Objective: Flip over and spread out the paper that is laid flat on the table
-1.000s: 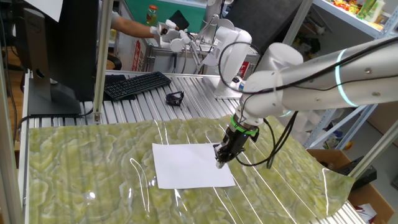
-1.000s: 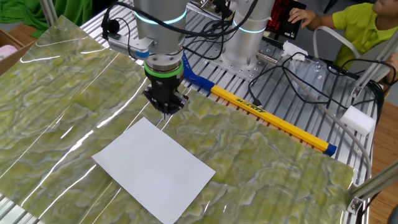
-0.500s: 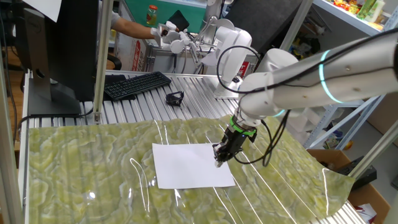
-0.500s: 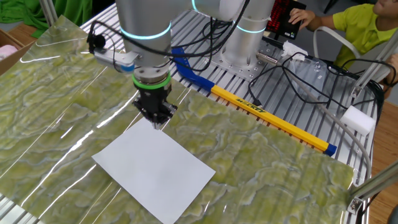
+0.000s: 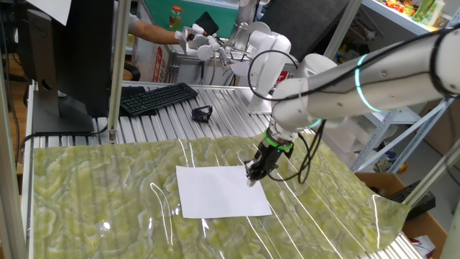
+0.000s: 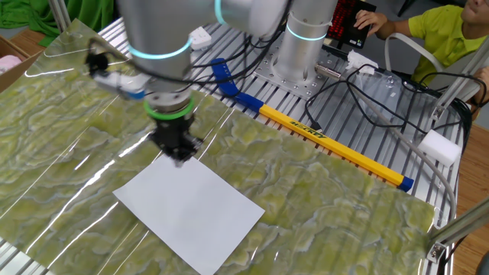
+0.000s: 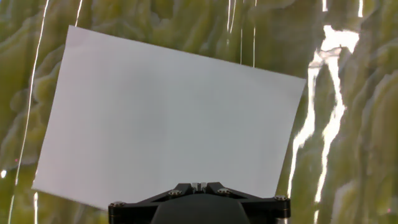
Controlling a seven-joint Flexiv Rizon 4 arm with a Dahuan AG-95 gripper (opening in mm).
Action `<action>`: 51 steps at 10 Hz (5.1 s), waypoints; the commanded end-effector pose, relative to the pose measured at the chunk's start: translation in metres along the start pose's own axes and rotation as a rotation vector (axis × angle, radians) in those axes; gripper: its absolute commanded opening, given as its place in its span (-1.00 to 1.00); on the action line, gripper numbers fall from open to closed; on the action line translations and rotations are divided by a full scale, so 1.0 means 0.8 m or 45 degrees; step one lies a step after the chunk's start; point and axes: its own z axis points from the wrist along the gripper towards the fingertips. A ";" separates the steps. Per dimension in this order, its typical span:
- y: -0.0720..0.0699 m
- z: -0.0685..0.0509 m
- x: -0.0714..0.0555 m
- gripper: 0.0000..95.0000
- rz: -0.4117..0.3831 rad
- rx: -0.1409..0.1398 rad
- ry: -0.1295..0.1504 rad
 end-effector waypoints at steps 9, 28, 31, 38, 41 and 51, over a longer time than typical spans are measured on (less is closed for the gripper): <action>-0.020 -0.011 -0.032 -1.00 -0.011 -0.002 0.013; -0.020 -0.011 -0.032 -1.00 0.171 0.107 -0.038; -0.020 -0.011 -0.032 -1.00 0.189 0.116 -0.050; -0.020 -0.011 -0.033 -1.00 0.235 0.087 -0.018; -0.020 -0.011 -0.038 -0.60 0.226 0.100 -0.026; -0.026 -0.006 -0.049 -0.60 0.229 0.111 -0.028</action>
